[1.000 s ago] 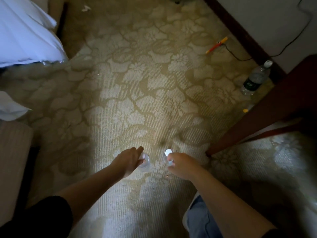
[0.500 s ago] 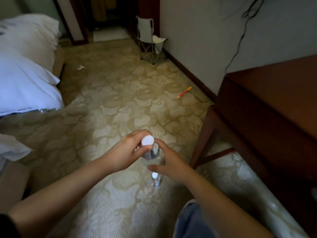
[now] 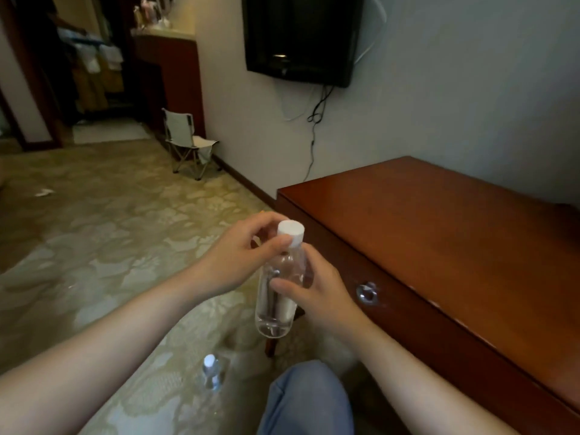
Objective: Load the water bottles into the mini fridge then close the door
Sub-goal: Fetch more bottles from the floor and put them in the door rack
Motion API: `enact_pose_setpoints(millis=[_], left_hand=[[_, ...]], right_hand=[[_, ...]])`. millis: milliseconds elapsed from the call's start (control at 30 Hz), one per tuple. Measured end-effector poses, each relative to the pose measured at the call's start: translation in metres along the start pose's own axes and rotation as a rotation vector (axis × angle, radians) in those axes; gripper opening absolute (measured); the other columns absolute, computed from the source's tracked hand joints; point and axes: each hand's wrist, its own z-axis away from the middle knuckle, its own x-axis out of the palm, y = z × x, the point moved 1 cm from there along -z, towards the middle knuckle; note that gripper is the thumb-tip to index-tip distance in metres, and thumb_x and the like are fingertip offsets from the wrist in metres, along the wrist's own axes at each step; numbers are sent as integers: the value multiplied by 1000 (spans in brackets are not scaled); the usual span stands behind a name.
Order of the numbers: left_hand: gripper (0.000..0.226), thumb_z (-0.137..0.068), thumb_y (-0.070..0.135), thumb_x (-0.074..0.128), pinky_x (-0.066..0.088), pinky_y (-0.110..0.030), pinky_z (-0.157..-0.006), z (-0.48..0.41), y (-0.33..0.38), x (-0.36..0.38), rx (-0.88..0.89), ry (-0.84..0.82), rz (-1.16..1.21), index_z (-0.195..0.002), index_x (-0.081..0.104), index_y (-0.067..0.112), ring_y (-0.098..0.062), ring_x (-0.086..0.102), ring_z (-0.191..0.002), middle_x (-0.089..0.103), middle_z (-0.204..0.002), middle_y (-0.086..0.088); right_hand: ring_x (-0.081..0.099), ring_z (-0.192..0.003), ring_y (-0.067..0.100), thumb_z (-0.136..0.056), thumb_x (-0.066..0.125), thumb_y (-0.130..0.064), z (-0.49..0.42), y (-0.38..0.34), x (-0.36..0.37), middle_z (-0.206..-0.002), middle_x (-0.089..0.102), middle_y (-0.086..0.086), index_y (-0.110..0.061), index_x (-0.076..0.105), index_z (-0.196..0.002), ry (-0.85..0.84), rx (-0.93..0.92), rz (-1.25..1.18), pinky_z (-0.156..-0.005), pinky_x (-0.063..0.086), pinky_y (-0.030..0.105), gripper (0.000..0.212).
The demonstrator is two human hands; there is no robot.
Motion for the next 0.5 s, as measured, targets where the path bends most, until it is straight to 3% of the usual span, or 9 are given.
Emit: enact_pose_setpoints(millis=[100,200,267,367,500], left_hand=[[33,-82,47,51,47,-17,-80,-3,28,27,32,-7,77,-112,57,34,-7,58,-97,62,-106,0],[45,-83,42,53,50,-17,-81,-5,49,55,62,-53,145,-126,51,28,-5,59,-101,59,-116,-2],[60,-78,47,57,52,-23,-83,-7,63,80,106,-107,169,-135,41,34,-5,58,-106,55,-120,1],[73,-73,49,63,53,-27,-86,-15,91,119,174,-141,178,-137,26,54,0,52,-116,48,-127,9],[81,-73,38,70,52,-37,-96,-28,139,170,277,-179,256,-134,22,61,-2,48,-124,46,-134,14]], right_hand=[[65,-104,13,-70,71,-44,20,-16,-40,-110,69,-4,-30,58,-117,83,15,-33,-94,51,49,50],[66,-102,12,-77,72,-32,40,-34,-85,-110,69,-1,-19,59,-117,190,21,-22,-94,53,44,44],[68,-98,14,-82,70,-22,55,-47,-116,-106,71,2,-15,62,-113,289,26,-4,-92,54,42,33],[70,-92,13,-82,71,-24,79,-64,-158,-99,73,1,-16,65,-107,414,23,70,-88,56,38,26],[70,-92,13,-82,71,-27,118,-88,-209,-98,74,0,-15,67,-106,533,11,137,-86,57,35,27]])
